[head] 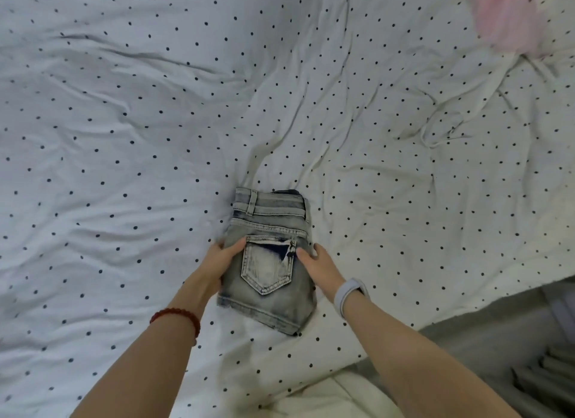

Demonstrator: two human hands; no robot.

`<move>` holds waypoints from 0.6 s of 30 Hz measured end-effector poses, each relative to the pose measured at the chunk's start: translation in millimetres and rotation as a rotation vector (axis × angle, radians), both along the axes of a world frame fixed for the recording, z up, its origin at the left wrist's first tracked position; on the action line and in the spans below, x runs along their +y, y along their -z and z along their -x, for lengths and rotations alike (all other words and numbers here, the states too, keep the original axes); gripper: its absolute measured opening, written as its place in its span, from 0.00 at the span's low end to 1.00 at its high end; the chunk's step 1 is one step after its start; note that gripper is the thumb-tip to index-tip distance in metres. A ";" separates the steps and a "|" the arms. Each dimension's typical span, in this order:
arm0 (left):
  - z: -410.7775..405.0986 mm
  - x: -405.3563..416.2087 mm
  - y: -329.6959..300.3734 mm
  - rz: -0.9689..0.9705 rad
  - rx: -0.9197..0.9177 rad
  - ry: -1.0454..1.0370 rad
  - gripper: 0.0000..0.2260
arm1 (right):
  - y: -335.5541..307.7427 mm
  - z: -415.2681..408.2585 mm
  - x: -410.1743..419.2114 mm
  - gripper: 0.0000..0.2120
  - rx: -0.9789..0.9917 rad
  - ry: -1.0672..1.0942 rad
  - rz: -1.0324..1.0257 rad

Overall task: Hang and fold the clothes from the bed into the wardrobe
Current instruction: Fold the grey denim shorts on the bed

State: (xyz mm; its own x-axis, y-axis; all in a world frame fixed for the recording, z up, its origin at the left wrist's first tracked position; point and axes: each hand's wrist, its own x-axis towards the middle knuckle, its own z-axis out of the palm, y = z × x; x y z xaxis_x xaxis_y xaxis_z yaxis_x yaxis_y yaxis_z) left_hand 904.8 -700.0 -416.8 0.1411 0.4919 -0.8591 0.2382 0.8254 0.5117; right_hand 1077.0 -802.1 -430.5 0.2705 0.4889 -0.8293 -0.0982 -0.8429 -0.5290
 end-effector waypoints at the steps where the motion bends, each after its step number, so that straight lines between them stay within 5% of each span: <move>1: -0.3 -1.4 -3.8 0.037 -0.041 0.004 0.14 | 4.4 -1.3 1.6 0.44 0.048 0.071 0.014; 3: -1.6 -5.6 -17.5 0.087 -0.143 0.033 0.15 | 7.5 -4.2 4.9 0.47 0.160 0.130 0.025; 7: 2.3 -5.3 -51.5 0.122 -0.327 0.018 0.18 | -27.5 -17.9 14.5 0.22 0.373 0.195 -0.038; 11: 11.8 -4.6 -61.9 0.155 -0.459 -0.006 0.18 | -56.3 -45.8 11.8 0.22 0.535 0.171 -0.177; 16: -5.2 -26.8 -21.3 0.099 -0.026 0.392 0.18 | -31.9 -56.7 1.9 0.20 0.178 -0.128 0.008; 18: -11.8 -30.8 -4.9 0.057 0.051 0.385 0.17 | -20.3 -54.9 -2.7 0.18 0.060 -0.281 0.062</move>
State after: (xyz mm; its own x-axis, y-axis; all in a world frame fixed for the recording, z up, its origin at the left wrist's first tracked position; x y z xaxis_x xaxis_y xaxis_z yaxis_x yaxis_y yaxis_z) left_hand 916.6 -730.8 -411.9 0.2623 0.3629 -0.8941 0.5597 0.6975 0.4474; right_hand 1131.9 -804.8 -410.2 0.0813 0.4853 -0.8706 0.1143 -0.8722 -0.4755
